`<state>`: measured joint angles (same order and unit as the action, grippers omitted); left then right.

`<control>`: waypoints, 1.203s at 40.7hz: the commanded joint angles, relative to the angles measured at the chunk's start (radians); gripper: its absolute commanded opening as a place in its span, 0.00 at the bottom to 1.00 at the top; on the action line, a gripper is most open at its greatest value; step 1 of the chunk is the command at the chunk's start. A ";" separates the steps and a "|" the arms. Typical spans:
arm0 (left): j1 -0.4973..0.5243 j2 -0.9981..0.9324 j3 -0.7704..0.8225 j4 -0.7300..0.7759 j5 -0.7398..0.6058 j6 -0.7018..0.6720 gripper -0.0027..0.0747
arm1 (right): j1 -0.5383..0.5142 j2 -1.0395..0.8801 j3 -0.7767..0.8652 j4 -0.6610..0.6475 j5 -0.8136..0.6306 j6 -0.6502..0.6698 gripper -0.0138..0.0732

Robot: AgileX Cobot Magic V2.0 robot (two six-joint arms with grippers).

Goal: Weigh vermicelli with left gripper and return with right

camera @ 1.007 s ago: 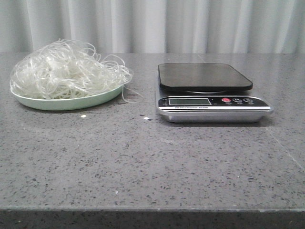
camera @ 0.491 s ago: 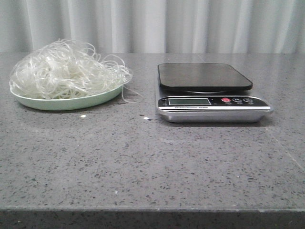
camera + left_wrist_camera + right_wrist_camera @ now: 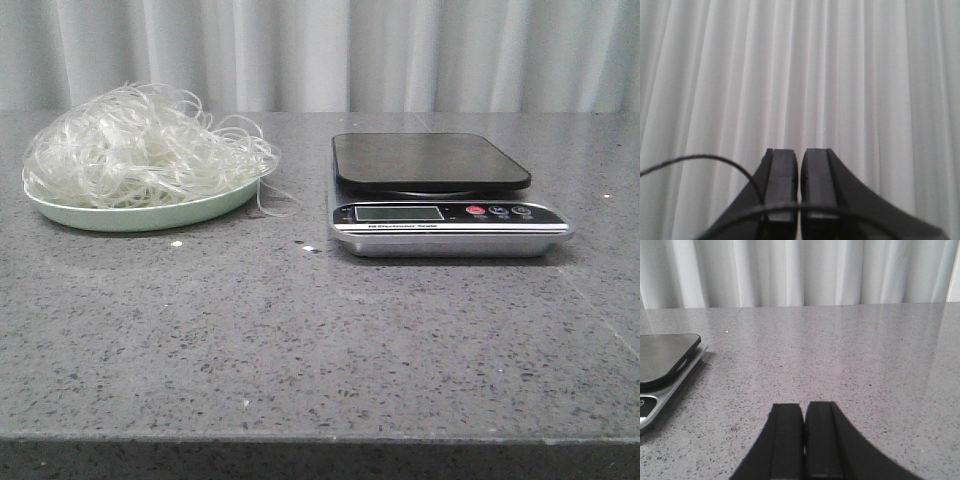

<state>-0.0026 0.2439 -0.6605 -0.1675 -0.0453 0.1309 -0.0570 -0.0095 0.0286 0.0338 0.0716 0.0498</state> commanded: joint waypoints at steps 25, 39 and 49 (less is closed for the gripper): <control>-0.241 0.776 -0.455 0.007 0.455 0.003 0.76 | -0.006 -0.017 -0.009 -0.013 -0.077 -0.008 0.33; -0.279 1.087 -0.677 0.001 0.745 0.003 0.86 | -0.006 -0.017 -0.009 -0.013 -0.077 -0.008 0.33; -0.279 1.211 -0.699 -0.031 0.837 0.003 0.86 | -0.006 -0.017 -0.009 -0.013 -0.077 -0.008 0.33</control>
<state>-0.2773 1.4629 -1.3223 -0.1679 0.8075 0.1327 -0.0570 -0.0095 0.0286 0.0338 0.0716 0.0498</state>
